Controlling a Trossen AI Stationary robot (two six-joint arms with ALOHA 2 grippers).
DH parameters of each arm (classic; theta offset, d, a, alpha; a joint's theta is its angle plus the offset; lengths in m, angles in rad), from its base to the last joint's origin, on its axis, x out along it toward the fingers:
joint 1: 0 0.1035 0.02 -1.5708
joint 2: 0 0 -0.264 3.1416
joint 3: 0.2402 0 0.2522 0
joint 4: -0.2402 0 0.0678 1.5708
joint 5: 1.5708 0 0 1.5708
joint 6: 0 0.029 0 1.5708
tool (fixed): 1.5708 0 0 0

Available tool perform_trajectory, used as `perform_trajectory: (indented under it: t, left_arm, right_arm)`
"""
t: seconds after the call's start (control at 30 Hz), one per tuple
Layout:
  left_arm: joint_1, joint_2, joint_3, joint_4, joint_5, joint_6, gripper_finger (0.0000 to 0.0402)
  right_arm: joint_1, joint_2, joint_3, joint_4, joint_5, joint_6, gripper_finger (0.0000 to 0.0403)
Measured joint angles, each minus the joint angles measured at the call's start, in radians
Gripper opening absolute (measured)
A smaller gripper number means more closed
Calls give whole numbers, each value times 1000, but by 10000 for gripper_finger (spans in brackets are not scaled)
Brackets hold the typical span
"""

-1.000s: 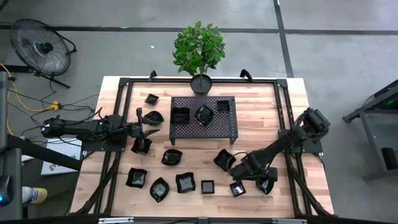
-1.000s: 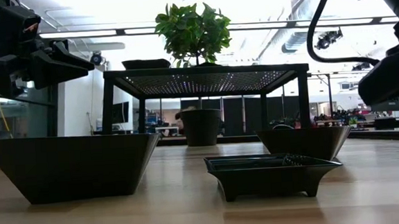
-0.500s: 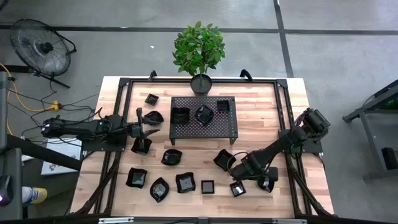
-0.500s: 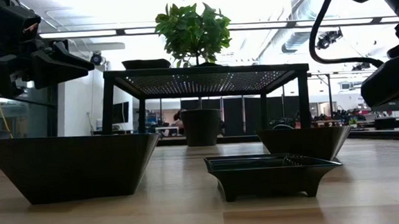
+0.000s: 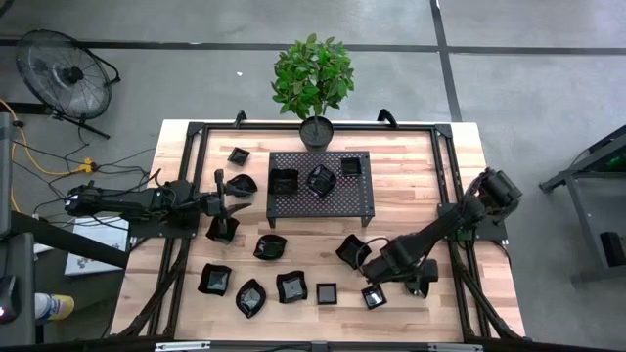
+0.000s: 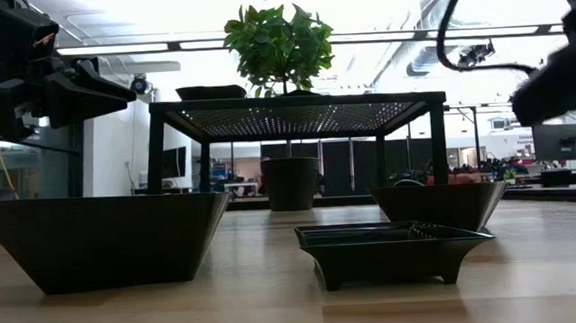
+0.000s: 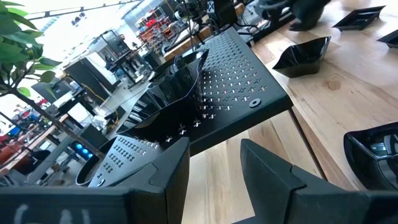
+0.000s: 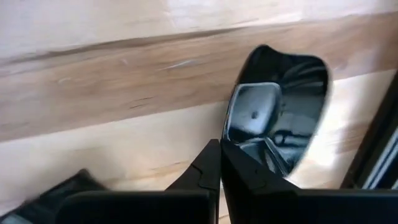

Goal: Pick & Place Mini shaped plates
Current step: Stack the black leaf-shaped plate on top of the other black leaf-shaped plate on the shelf

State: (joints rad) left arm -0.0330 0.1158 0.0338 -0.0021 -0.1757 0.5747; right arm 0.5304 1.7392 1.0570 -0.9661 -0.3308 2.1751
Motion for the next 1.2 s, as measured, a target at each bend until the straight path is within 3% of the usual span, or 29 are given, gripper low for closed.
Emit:
perform_trajectory:
  t: [0.23,0.4,0.67,0.83,1.2]
  left_arm:
    - [0,0,0,0,0,0,140]
    - [0,0,0,0,0,0,140]
    - [0,0,0,0,0,0,140]
    - [0,0,0,0,0,0,140]
    - [0,0,0,0,0,0,140]
  right_arm:
    - [0,-32,120,-217,62,-121,1]
    - [-16,-54,221,-346,145,-329,0]
    - [-93,-66,418,-608,308,-941,0]
    - [-137,-67,526,-603,471,-1428,0]
    - [-262,-66,625,-604,677,-2417,0]
